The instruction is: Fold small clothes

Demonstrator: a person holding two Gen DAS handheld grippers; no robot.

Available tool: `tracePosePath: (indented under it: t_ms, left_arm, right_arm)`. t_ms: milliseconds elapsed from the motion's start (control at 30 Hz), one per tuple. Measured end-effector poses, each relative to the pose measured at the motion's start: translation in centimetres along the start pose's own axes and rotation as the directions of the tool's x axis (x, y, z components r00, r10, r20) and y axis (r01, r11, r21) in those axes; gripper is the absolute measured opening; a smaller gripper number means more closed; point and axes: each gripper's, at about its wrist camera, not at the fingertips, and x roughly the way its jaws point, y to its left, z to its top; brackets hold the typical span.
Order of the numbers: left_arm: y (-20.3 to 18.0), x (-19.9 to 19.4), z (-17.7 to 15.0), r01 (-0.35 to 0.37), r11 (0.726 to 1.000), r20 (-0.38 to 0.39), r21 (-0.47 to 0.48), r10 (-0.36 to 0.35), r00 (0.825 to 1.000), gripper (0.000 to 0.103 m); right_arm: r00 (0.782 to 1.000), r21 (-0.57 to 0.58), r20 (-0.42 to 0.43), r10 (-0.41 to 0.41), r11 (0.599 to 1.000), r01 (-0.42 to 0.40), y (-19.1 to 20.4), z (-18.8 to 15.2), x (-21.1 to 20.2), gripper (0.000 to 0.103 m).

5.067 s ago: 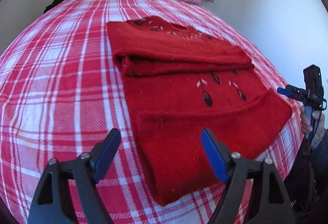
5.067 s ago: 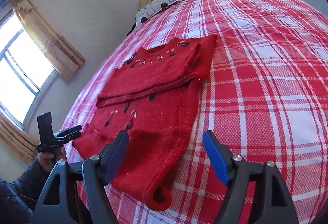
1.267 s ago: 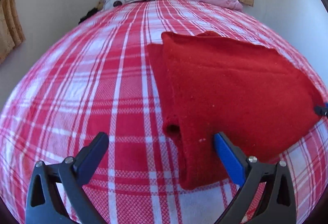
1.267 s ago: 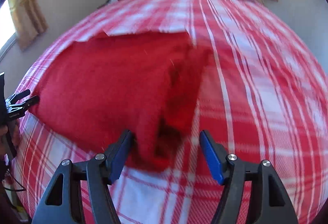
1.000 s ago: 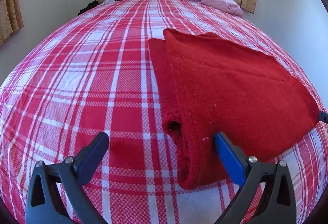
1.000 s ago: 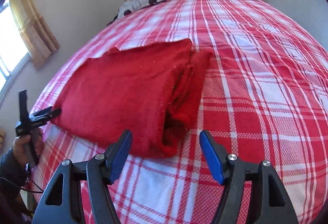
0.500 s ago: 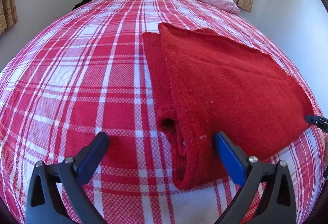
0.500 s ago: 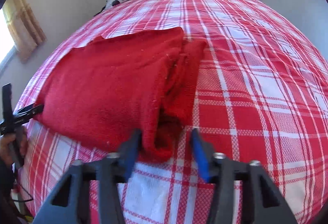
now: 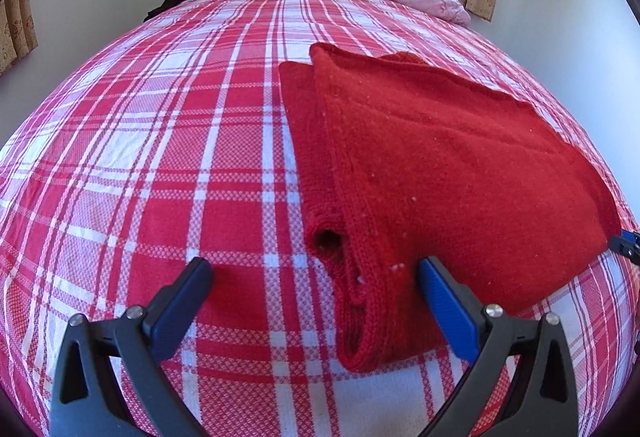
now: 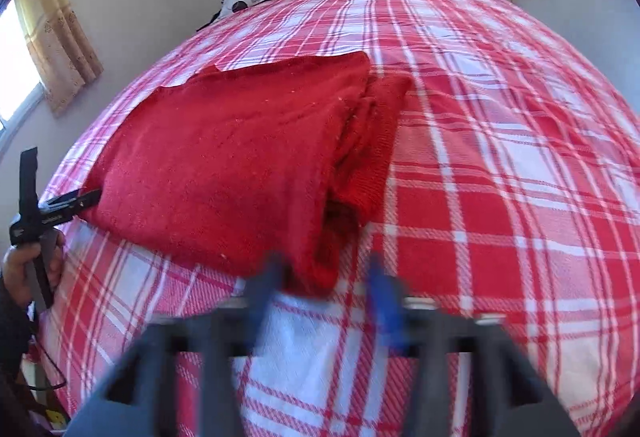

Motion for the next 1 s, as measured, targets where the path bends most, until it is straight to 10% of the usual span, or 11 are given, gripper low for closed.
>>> tracePosePath:
  t_ms: [433,767,1000]
  left_arm:
    - [0.2,0.0,0.0,0.009,1.0,0.002,-0.006,-0.009,1.0,0.103]
    - [1.4,-1.0,-0.4,0.044,0.998,0.028,-0.043,-0.042,0.999,0.103]
    - [8.0,-2.7,-1.9,0.2,0.914,0.175,-0.352,-0.146,0.974,0.103]
  right_arm:
    - [0.984,-0.159,0.143,-0.107,0.979,0.13,5.2,0.1,-5.7,0.074]
    - [0.996,-0.109,-0.025,-0.085,0.991,0.081,7.2,3.0,2.5,0.074]
    - [0.99,-0.162,-0.06,-0.128,0.98,0.117,6.9,1.1,2.6,0.074]
